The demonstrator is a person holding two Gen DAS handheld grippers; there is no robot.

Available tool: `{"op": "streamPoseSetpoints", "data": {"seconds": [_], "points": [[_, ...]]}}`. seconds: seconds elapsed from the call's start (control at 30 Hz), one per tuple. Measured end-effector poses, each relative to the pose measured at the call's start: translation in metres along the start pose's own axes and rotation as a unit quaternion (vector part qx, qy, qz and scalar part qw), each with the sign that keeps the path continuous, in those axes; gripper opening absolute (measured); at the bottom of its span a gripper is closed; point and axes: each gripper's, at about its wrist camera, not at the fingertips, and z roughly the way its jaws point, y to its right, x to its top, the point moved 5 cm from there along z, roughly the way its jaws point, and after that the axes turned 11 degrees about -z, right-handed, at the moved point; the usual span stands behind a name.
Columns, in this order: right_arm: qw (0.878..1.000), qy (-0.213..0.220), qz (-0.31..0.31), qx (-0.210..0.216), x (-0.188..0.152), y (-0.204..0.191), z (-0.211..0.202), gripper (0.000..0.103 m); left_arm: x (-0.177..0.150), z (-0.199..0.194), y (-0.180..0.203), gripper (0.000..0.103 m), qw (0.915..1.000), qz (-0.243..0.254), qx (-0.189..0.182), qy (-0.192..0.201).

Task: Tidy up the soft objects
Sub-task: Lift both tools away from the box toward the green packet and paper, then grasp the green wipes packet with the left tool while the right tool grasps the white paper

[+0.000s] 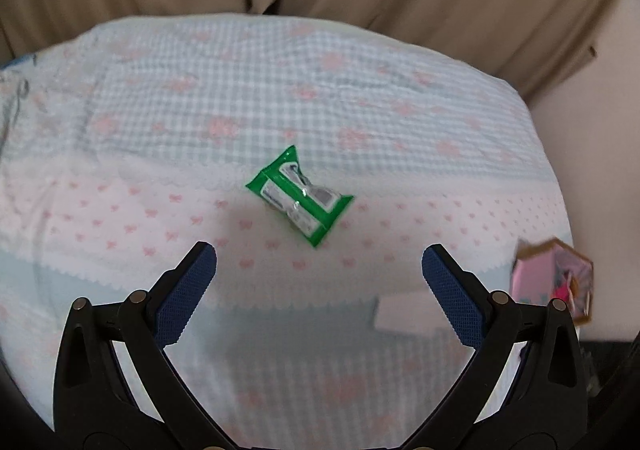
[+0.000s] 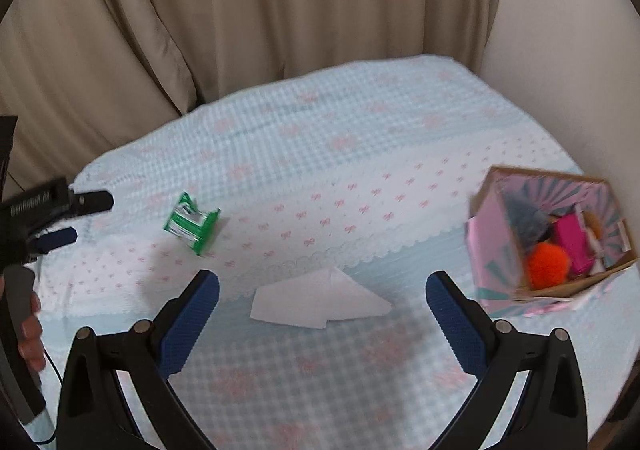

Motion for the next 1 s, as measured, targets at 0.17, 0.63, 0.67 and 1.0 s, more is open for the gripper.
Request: {"op": "streamPoseSetpoints", "data": {"seconds": [0.17,0.63,0.67,1.0], "points": [[1.0,-0.017,-0.007,0.006,-0.014,-0.008,0.068,0.103,0.023,0.079,-0.014,0.098,0.9988,-0.044,-0.011,-0.018],[0.992,-0.067,-0.079,0.068,-0.058,-0.021,0.174,0.103,0.022,0.184,-0.017,0.093,0.9986,-0.046,-0.005,-0.023],[0.992,-0.065,-0.089,0.063,-0.059,-0.022,0.173,0.103,0.022,0.186,-0.014,0.093,0.999,-0.039,-0.004,-0.02],[0.988,-0.057,-0.127,0.066,-0.061,-0.046,0.167,0.066,0.034,0.191,-0.002,0.046,0.9993,-0.025,-0.025,-0.008]]}}
